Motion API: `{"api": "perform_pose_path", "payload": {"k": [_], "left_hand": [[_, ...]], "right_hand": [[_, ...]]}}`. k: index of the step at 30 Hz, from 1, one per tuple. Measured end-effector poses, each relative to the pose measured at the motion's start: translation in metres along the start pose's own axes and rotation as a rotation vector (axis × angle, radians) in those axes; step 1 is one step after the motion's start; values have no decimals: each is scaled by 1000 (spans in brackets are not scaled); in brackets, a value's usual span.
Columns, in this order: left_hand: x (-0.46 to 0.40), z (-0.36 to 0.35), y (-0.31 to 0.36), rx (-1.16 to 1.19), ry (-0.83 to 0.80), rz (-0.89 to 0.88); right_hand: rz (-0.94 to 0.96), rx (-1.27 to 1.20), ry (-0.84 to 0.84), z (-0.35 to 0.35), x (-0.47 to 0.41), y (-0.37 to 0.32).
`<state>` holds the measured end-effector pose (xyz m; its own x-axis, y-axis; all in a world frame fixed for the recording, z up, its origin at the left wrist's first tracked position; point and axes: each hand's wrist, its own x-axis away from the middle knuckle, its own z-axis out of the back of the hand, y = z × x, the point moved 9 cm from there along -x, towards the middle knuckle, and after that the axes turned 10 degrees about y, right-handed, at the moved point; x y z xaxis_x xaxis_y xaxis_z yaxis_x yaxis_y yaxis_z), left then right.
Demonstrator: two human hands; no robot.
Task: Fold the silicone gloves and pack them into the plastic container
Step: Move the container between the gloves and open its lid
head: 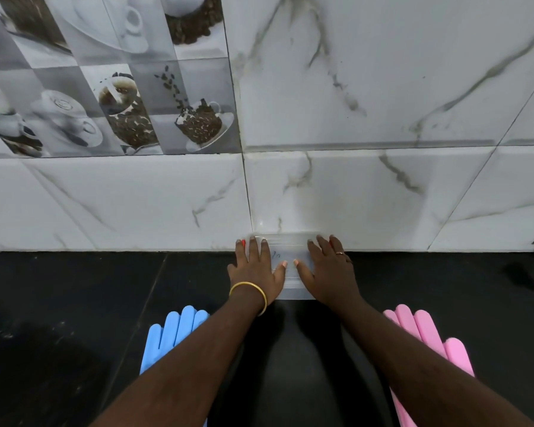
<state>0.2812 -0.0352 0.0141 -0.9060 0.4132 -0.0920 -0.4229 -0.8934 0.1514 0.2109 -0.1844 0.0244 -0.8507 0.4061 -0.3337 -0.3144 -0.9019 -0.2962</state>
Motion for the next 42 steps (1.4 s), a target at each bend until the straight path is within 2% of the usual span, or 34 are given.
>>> {"api": "perform_pose_path", "payload": {"k": [10, 17, 21, 26, 30, 35, 38, 42], "left_hand": [[66, 3, 4, -8, -57, 14], [141, 5, 9, -28, -70, -3], [173, 8, 11, -64, -66, 3], [199, 9, 4, -48, -22, 17], [204, 15, -2, 101, -23, 29], [198, 37, -30, 459, 91, 121], [189, 32, -54, 598, 24, 245], [184, 28, -61, 614, -42, 243]], "right_hand": [[20, 70, -99, 18, 61, -3], [118, 175, -174, 43, 130, -6], [138, 173, -171, 52, 157, -7], [156, 141, -76, 64, 182, -15], [109, 154, -156, 61, 190, -14], [119, 86, -94, 77, 177, -48], [114, 22, -106, 69, 168, -71], [120, -14, -153, 50, 160, -88]]}}
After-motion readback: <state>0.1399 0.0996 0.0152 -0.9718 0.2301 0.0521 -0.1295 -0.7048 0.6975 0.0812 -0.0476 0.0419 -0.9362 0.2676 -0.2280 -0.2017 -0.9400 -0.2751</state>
